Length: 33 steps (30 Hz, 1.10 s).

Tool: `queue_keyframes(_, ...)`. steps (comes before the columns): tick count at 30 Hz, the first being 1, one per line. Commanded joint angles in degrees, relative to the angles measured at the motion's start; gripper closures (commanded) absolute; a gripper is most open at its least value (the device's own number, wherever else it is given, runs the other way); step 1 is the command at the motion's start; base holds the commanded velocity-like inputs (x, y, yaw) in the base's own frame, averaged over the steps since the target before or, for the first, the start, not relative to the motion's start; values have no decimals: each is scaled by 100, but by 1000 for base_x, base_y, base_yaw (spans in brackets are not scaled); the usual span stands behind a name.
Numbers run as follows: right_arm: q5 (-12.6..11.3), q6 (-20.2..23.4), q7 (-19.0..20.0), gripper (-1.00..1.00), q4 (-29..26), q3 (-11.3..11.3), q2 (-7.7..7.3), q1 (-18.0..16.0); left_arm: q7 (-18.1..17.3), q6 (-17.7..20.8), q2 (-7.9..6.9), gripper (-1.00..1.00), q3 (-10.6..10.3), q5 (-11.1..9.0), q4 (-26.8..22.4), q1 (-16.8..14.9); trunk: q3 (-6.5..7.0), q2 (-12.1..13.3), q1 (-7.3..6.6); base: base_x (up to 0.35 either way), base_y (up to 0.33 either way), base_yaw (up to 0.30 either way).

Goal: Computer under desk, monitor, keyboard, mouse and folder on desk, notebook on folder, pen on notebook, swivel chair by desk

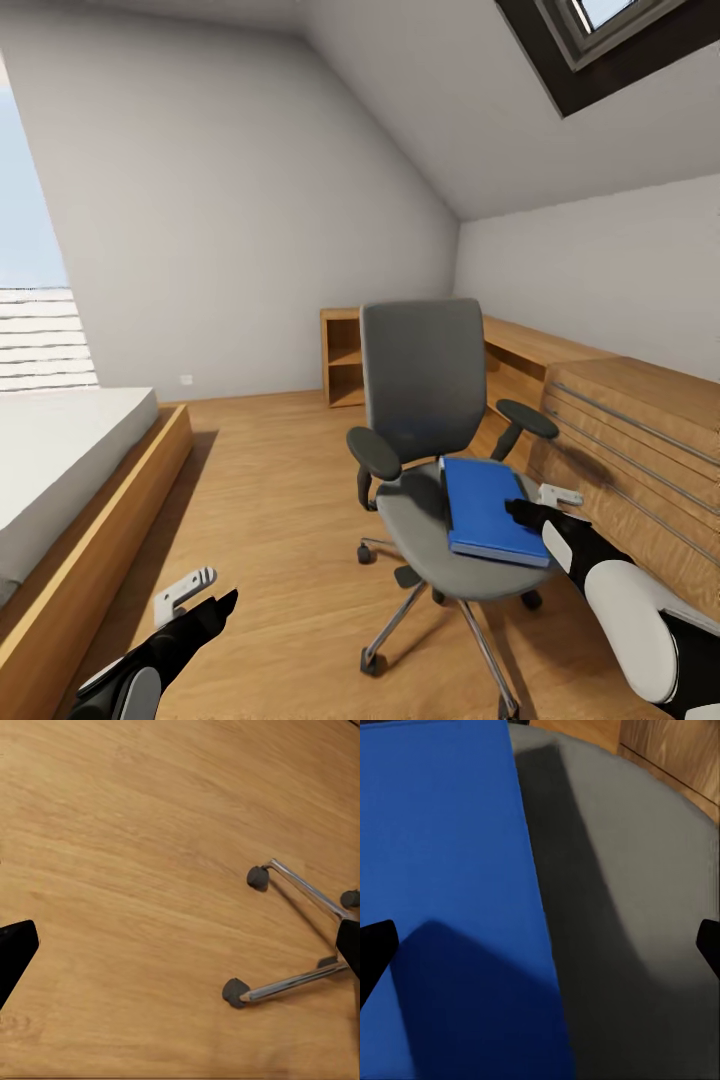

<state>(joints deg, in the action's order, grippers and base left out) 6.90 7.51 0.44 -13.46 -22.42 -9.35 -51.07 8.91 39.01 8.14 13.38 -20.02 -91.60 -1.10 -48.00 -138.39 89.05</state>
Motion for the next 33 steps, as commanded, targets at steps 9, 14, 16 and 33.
queue_keyframes(9,72,31,0,-100,154,-26,4,1,48,27,4,-100,7,-62,-7,-4,-7,-2,-2,-188,0,0)
queue_keyframes(14,72,31,2,-100,159,-26,4,1,49,27,4,-100,7,-64,-3,-4,-7,-2,-2,-19,0,0)
queue_keyframes(16,73,31,0,-100,158,-26,4,1,46,27,4,-100,7,-62,1,-4,-7,-2,-2,-2,0,0)
queue_keyframes(33,74,30,0,-100,157,-26,4,1,47,27,4,-100,7,-64,2,-4,-7,-2,-2,-75,0,0)
